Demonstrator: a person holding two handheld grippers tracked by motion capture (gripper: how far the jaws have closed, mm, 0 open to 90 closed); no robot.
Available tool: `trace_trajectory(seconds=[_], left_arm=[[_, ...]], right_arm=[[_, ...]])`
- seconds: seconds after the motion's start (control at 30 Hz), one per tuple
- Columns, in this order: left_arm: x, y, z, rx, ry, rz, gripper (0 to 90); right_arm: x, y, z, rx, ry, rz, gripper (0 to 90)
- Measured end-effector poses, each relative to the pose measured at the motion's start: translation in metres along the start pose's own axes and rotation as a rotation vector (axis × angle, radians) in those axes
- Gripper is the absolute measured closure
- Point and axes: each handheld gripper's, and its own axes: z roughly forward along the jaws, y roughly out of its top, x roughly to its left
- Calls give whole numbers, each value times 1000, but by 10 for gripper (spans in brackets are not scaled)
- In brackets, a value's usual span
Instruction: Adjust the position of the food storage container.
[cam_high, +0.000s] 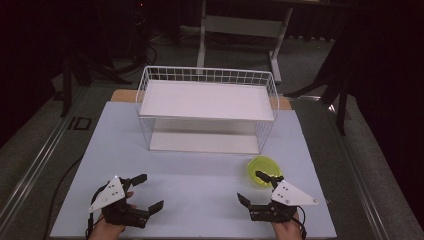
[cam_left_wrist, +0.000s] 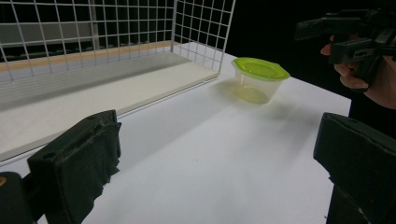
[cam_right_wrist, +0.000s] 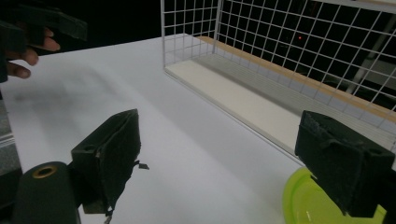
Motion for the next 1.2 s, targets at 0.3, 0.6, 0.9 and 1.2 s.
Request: trace_trajectory(seconds=[0.3, 0.6, 0.9, 1.2], left_arm=[[-1, 2, -2, -15, 5, -4, 15], [0, 2, -1, -20, 4, -9, 15], [1, 2, -1, -20, 5, -12, 15], [1, 1, 0, -14, 1, -13, 15]], right_arm=[[14, 13, -1, -11, 58, -33, 126], [8, 30, 3, -49, 85, -18, 121], [-25, 39, 6, -46, 19, 16, 121], [-59, 33, 5, -28, -43, 85, 122]])
